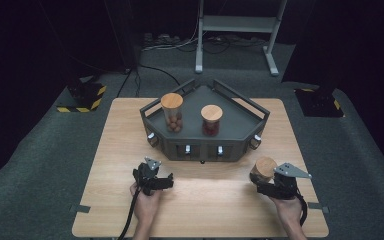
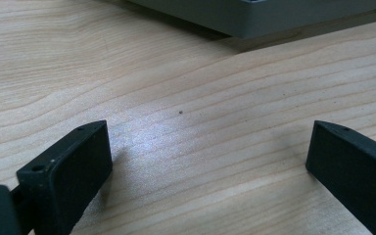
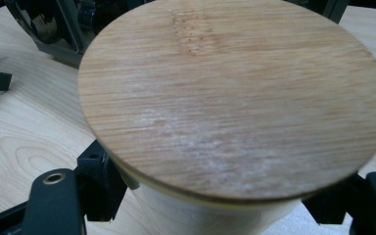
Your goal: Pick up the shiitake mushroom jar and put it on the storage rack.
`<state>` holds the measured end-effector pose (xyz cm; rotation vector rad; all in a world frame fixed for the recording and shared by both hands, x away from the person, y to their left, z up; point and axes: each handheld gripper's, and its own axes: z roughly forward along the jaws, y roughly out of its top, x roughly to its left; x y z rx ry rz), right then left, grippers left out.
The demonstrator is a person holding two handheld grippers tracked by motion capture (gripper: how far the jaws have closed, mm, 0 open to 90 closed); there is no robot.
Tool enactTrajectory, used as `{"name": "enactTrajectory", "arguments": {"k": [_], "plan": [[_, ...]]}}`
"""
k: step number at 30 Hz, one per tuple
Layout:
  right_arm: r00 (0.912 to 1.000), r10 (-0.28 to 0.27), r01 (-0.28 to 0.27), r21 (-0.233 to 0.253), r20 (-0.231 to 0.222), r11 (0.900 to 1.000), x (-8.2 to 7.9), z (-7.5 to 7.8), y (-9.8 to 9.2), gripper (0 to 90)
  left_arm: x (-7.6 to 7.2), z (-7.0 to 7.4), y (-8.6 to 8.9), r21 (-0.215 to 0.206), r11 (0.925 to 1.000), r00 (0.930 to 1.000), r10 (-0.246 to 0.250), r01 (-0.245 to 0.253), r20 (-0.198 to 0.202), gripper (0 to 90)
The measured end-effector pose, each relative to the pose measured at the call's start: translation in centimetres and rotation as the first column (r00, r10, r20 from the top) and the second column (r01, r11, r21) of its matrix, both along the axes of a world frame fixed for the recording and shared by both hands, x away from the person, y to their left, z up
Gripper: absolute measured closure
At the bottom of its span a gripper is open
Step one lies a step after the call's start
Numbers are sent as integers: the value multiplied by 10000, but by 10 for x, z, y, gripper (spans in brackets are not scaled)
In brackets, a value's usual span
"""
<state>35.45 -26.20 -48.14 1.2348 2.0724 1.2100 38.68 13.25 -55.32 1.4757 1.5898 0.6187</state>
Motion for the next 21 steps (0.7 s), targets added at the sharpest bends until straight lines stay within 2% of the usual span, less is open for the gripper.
{"name": "enactTrajectory", "arguments": {"k": [14,21], "plan": [[9992,233,-234,30,339,9997,6,21,9,251,0,0,0,4,10000,10000,-4,4,-1,30],[9992,257,-259,37,322,9997,8,31,9,250,0,0,0,65,10000,10000,-47,47,-33,28]]}}
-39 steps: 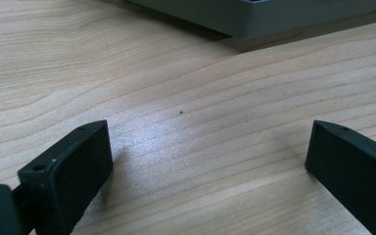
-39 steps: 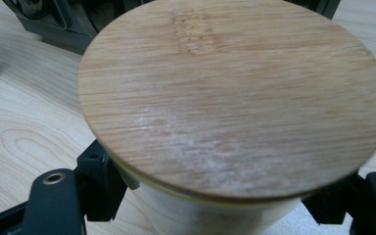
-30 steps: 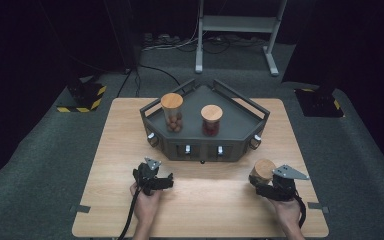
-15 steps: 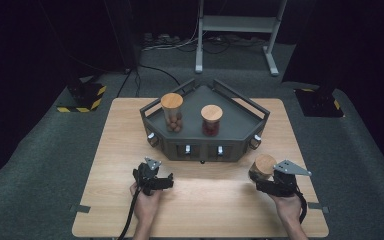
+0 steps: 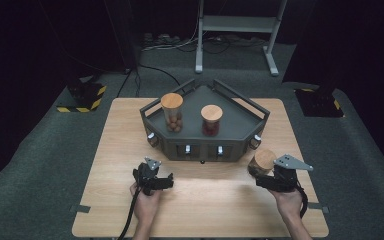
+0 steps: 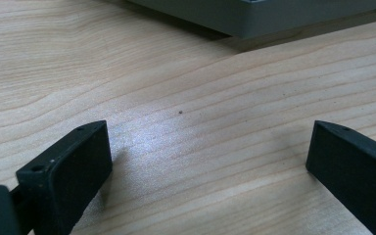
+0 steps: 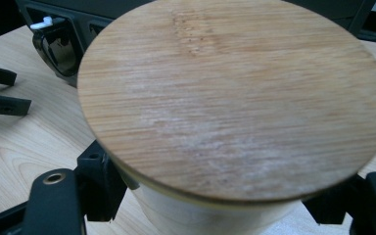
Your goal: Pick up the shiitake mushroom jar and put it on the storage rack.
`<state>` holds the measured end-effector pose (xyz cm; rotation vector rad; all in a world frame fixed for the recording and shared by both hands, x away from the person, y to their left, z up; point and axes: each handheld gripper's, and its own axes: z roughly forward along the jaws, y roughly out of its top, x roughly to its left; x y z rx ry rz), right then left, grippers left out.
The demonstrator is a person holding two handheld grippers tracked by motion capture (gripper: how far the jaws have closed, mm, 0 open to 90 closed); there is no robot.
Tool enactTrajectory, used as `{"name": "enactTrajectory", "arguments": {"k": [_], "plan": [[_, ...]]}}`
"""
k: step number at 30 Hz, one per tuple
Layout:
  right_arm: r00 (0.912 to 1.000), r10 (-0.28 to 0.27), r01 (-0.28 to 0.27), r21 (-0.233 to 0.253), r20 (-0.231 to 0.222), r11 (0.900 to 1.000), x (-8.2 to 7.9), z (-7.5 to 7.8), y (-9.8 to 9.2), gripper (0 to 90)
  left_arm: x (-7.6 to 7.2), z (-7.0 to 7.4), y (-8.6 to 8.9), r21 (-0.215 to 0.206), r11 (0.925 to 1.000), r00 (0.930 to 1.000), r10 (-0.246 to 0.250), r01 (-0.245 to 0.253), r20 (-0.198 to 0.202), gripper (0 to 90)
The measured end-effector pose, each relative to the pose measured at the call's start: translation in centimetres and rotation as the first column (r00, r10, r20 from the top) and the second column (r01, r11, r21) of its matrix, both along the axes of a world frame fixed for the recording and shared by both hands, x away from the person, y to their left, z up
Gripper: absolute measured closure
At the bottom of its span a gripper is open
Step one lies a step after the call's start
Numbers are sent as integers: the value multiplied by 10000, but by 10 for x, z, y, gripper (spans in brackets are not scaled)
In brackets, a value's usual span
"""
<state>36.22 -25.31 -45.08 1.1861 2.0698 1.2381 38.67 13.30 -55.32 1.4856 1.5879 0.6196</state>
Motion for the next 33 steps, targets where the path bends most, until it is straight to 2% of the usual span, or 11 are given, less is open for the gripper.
{"name": "enactTrajectory", "arguments": {"k": [9,14,18,33], "plan": [[9999,149,-150,249,50,9996,4,12,1,251,0,0,0,-5,10000,10000,3,-3,-1,28],[9997,255,-255,215,6,9994,8,16,3,251,0,0,0,-5,10000,10000,1,-1,-3,28],[9996,292,-291,421,-16,9987,11,21,3,251,0,0,0,5,10000,10000,-5,5,-6,28],[9988,469,-473,270,150,9985,19,41,6,251,0,0,0,3,10000,10000,-10,10,-4,28]]}}
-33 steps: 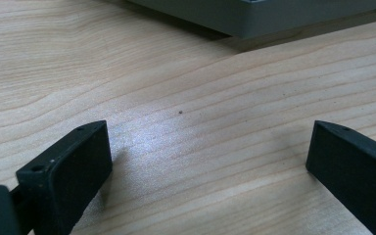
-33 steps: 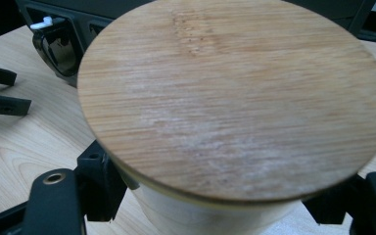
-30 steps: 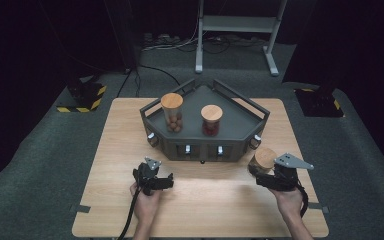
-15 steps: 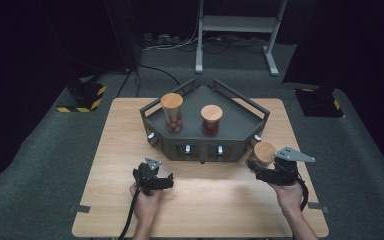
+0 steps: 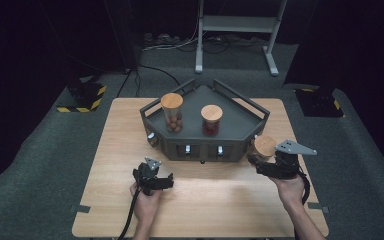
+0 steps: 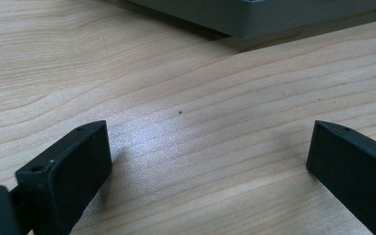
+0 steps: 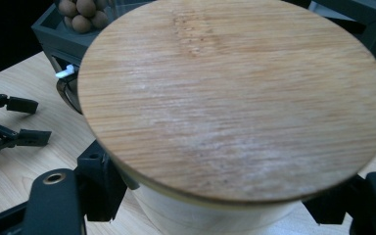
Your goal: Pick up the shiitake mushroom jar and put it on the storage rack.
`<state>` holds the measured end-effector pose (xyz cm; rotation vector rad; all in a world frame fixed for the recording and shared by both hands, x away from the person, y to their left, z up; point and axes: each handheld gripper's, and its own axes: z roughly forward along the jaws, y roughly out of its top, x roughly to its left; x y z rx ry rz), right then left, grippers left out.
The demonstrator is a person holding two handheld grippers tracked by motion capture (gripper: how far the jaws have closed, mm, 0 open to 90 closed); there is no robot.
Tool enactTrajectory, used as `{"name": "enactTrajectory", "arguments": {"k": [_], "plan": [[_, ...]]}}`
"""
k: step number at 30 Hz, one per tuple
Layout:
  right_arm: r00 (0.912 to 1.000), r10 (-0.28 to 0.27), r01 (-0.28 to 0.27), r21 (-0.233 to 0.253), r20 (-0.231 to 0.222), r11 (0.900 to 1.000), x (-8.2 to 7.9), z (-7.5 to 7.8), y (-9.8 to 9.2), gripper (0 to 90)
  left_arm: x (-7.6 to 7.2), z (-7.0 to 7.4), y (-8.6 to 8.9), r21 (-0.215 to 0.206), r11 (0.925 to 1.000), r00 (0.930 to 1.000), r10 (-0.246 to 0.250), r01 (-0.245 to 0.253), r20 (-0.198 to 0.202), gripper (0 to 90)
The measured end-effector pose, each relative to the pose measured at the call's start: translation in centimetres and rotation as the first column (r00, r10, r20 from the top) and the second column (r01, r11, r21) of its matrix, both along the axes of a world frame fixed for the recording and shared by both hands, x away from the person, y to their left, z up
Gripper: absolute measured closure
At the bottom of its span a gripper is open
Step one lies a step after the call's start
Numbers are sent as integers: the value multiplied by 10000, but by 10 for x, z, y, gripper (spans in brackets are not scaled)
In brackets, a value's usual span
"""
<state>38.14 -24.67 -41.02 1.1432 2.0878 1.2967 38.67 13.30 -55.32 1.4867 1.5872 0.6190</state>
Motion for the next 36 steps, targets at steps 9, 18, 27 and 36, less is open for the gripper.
{"name": "enactTrajectory", "arguments": {"k": [9,18,27,36], "plan": [[10000,79,-79,101,4,9999,8,10,4,251,0,0,0,4,10000,10000,-1,1,-3,28],[9999,126,-127,103,104,9999,17,20,9,251,0,0,0,-9,10000,10000,15,-15,3,28],[9995,240,-241,81,191,9997,24,31,15,251,0,0,0,-8,10000,10000,9,-9,2,27],[9996,263,-264,55,114,9996,32,37,18,251,0,0,0,-2,10000,10000,6,-6,4,27]]}}
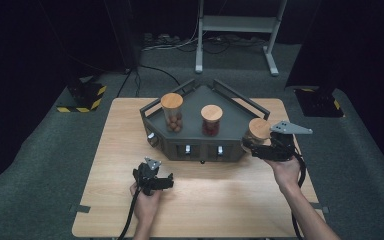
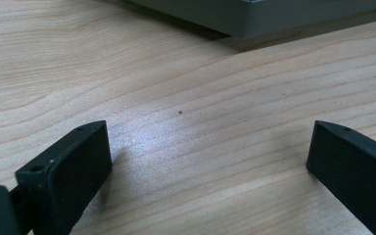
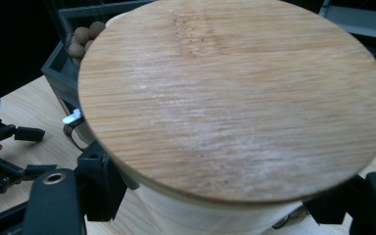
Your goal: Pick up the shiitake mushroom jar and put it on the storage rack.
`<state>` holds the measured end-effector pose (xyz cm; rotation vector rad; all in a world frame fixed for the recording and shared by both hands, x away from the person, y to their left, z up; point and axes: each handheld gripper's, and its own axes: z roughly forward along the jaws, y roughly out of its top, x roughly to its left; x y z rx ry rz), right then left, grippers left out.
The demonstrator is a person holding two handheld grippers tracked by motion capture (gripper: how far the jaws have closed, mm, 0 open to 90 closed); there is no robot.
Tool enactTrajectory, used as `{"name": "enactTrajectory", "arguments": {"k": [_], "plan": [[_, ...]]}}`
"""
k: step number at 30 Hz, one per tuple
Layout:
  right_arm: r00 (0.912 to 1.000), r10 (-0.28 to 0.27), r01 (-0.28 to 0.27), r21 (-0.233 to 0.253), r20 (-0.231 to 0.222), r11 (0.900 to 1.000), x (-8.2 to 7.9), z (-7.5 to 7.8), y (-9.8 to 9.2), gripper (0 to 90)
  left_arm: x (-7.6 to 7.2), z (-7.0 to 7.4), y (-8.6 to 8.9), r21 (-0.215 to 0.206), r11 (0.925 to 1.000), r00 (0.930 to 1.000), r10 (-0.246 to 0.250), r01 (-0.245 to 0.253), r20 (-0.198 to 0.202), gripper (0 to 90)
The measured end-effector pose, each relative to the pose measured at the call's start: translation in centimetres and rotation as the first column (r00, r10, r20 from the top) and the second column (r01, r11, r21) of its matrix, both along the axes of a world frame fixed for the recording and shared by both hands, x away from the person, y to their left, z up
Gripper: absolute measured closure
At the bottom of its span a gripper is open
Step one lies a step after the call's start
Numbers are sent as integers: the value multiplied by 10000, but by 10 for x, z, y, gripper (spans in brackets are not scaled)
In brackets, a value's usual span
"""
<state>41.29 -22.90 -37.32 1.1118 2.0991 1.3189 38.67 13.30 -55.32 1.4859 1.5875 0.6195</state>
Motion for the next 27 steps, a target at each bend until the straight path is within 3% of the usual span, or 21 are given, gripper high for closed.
{"name": "enactTrajectory", "arguments": {"k": [16,27], "plan": [[9994,-310,314,259,-149,9992,16,9,-1,251,0,0,0,14,10000,10000,-14,14,-6,27],[9993,-358,359,118,-91,9993,23,16,4,251,0,0,0,15,10000,10000,-15,15,-7,27]]}}
